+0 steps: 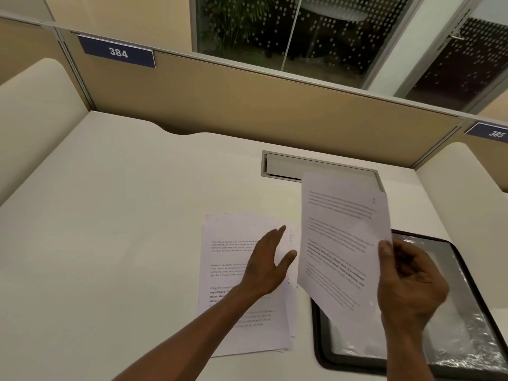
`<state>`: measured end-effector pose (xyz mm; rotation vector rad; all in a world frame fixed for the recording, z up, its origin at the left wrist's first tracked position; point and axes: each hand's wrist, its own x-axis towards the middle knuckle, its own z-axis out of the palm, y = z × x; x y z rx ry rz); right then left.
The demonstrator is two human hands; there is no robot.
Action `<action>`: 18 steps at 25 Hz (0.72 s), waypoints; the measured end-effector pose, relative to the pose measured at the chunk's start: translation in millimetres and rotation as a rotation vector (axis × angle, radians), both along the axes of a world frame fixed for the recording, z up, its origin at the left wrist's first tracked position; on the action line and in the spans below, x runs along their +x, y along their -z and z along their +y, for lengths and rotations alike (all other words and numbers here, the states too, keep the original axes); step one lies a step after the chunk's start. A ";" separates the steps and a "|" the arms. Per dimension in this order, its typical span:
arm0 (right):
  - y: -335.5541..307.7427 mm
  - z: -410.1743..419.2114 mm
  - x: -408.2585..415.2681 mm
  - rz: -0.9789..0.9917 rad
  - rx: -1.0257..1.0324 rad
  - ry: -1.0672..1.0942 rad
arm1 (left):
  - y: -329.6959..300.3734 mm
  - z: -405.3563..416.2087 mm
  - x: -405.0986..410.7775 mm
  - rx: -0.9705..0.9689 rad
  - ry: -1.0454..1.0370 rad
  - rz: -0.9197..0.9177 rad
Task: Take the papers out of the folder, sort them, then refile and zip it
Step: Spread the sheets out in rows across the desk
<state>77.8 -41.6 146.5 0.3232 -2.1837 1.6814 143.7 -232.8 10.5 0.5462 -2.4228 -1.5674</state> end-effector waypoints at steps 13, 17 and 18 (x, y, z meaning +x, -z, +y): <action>6.9 -145.4 24.1 -0.385 -0.133 -0.313 | -57.3 -155.5 77.4 0.472 -0.300 0.176; 58.0 -214.0 51.8 -0.503 0.119 -0.529 | -47.8 -227.0 110.8 0.404 -0.503 0.129; 74.2 -231.0 59.8 -0.499 0.164 -0.563 | -44.7 -246.6 117.6 0.386 -0.527 0.108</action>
